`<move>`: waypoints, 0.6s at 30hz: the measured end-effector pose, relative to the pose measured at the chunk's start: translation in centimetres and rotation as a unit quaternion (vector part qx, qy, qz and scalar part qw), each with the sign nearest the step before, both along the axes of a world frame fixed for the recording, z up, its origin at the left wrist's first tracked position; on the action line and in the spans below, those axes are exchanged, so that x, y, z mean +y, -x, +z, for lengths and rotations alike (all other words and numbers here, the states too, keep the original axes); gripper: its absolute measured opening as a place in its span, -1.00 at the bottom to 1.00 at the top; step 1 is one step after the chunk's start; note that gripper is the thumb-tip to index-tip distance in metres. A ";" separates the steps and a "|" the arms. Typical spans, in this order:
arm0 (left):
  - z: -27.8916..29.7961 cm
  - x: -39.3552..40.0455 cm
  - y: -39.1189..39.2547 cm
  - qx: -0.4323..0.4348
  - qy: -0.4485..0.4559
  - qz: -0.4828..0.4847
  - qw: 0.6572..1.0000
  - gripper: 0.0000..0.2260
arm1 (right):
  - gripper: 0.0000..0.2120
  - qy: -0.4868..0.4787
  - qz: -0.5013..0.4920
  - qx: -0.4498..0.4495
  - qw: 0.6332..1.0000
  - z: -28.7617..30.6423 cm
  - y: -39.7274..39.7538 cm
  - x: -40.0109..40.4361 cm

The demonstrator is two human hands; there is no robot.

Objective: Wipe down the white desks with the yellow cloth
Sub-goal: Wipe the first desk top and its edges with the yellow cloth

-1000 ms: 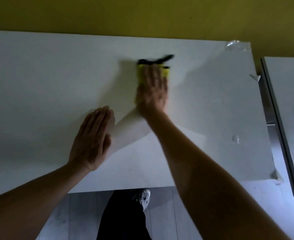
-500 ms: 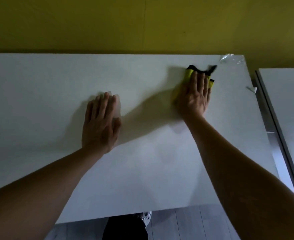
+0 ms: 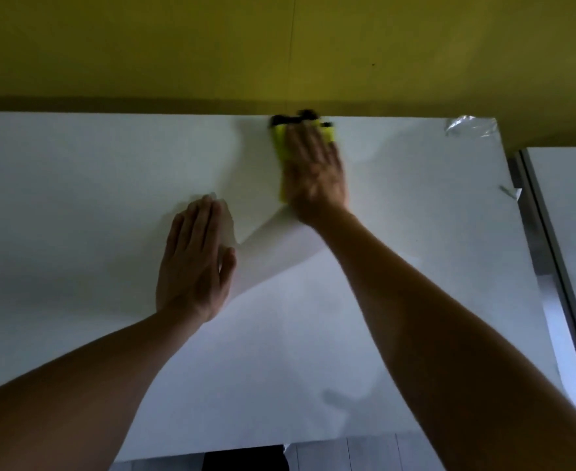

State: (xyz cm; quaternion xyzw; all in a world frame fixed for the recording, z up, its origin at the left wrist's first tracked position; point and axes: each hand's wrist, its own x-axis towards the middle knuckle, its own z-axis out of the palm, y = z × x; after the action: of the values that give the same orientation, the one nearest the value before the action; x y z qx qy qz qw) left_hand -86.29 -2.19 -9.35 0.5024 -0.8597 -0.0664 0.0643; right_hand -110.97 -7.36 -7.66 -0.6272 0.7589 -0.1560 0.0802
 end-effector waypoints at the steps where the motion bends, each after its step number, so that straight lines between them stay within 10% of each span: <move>1: 0.0 0.0 0.0 0.000 -0.001 0.001 1.000 -0.35 | -0.39 -0.005 -0.067 0.000 0.998 0.0 2.3 -0.1; 7: -0.1 0.0 0.1 0.017 0.002 0.002 1.000 -0.36 | -0.39 -0.019 -0.305 -0.010 0.952 0.7 6.3 -1.2; 14: 0.1 0.1 0.2 0.008 -0.010 0.020 1.000 -0.35 | -0.41 -0.014 0.101 0.009 0.995 1.0 -10.0 -4.6; 18: -0.1 -0.1 -0.1 0.013 0.006 -0.002 1.000 -0.36 | -0.41 -0.025 0.104 0.006 0.994 1.0 -6.9 -4.0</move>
State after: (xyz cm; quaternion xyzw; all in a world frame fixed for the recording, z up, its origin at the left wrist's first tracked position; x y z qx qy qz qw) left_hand -86.21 -2.29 -9.49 0.4992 -0.8603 -0.0673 0.0783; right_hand -104.03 -11.40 -6.62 -0.7014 0.6937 -0.1235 0.1072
